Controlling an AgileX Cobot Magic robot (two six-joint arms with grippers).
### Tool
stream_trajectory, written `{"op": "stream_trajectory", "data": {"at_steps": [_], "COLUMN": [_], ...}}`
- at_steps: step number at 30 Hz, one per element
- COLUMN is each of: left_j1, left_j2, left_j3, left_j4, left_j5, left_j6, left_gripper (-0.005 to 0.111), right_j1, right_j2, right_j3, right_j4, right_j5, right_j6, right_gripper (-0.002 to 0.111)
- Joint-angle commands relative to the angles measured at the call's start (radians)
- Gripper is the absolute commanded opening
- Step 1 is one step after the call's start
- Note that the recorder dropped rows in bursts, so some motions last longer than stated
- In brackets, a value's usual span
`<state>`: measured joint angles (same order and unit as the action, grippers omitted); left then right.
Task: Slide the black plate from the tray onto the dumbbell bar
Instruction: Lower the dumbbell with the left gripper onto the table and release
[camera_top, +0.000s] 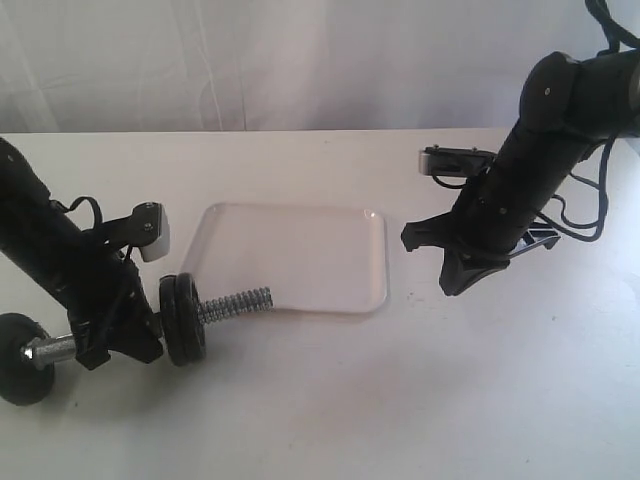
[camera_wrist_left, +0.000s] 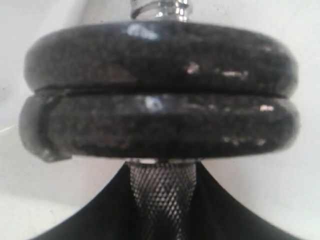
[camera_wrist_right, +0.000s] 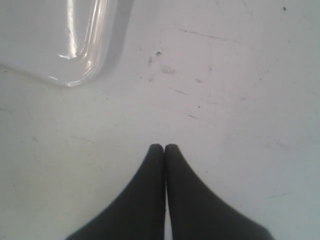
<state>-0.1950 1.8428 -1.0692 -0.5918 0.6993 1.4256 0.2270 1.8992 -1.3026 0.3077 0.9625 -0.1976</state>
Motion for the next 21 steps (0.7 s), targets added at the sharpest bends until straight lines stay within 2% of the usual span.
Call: {"op": "stream_trajectory", "data": {"at_steps": [1,18,21], "left_j1": [0.002,0.002,0.002], "left_j2": [-0.039,-0.039,-0.039], "left_j3": [0.01,0.01,0.01], "left_j4": [-0.072,-0.087,-0.087], "left_j5": [0.029,0.025,0.025], "left_j6": [0.047,0.05,0.055], "left_gripper": [0.0,0.001,0.014], "right_j1": [-0.008,-0.008,-0.008], "right_j2": [-0.012,-0.012,-0.012], "right_j3": [0.0,0.0,0.0], "right_j4": [0.0,0.002,0.002], "right_j5": [-0.001,-0.029,-0.03], "right_j6": [0.003,0.003,0.001], "right_gripper": [0.0,0.0,0.0]}}
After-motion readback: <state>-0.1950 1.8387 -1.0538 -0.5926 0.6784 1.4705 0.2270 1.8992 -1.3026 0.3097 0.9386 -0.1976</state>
